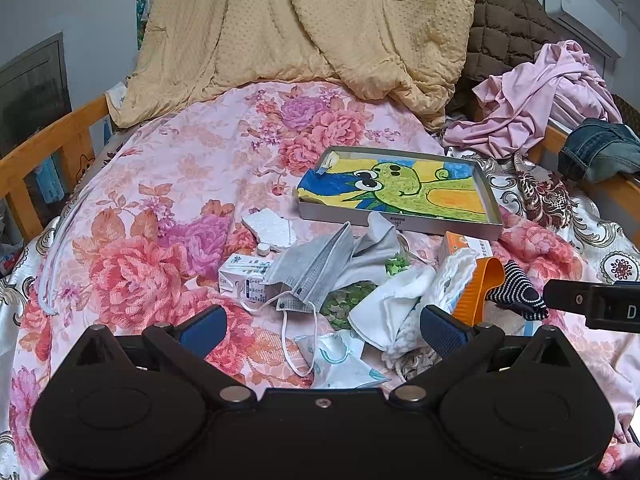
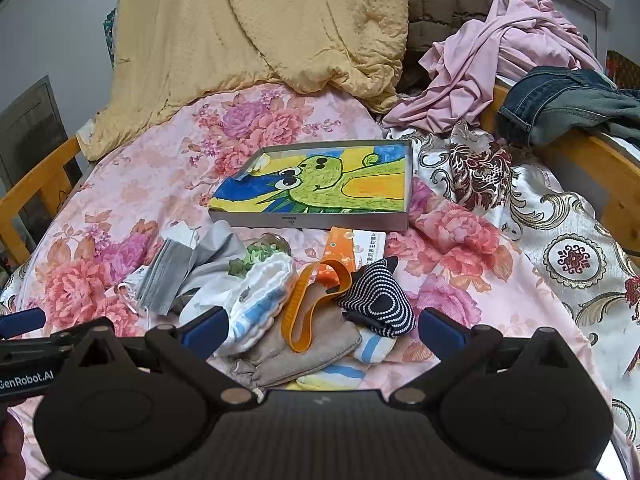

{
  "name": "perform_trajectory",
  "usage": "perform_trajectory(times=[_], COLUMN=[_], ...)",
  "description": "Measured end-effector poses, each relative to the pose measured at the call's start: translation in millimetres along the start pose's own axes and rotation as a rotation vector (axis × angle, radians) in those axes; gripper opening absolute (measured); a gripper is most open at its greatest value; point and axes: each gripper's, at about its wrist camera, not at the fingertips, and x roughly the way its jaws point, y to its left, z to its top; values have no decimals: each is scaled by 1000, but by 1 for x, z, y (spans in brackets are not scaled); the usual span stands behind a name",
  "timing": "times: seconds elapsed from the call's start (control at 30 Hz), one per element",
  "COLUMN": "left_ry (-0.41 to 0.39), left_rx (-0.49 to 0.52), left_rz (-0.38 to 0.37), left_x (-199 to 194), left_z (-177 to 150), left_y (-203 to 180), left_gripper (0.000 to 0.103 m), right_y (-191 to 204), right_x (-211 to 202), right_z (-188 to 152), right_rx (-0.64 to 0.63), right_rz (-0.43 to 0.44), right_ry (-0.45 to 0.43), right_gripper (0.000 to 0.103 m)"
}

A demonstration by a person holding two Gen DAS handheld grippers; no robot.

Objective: Organize soft objects

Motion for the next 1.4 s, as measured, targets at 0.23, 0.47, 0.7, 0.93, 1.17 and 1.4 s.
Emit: perform_trajectory(times=[0.23,0.47,0.7,0.93,1.17,1.4], left_ry=[0,0,-1,1,0,2], left_rx=[2,1,2,0,0,40], left_rz=[0,0,0,0,0,-18], left_x=[0,0,0,0,0,8], left_z=[0,0,0,0,-1,-11], left_y=[-1,-1,0,0,-1,-5], left_gripper=[102,102,102,102,102,102], right_y=[0,0,1,0,0,1], right_x=[0,1,1,2,3,-6], right_z=[-1,0,-1,-1,-1,-10], right_rx=[6,5,-2,1,3,-52], right_rz=[0,0,-5,-5,3,0], right_ry=[8,6,-9,-10,-2,-136], right_gripper=[103,103,103,103,103,103])
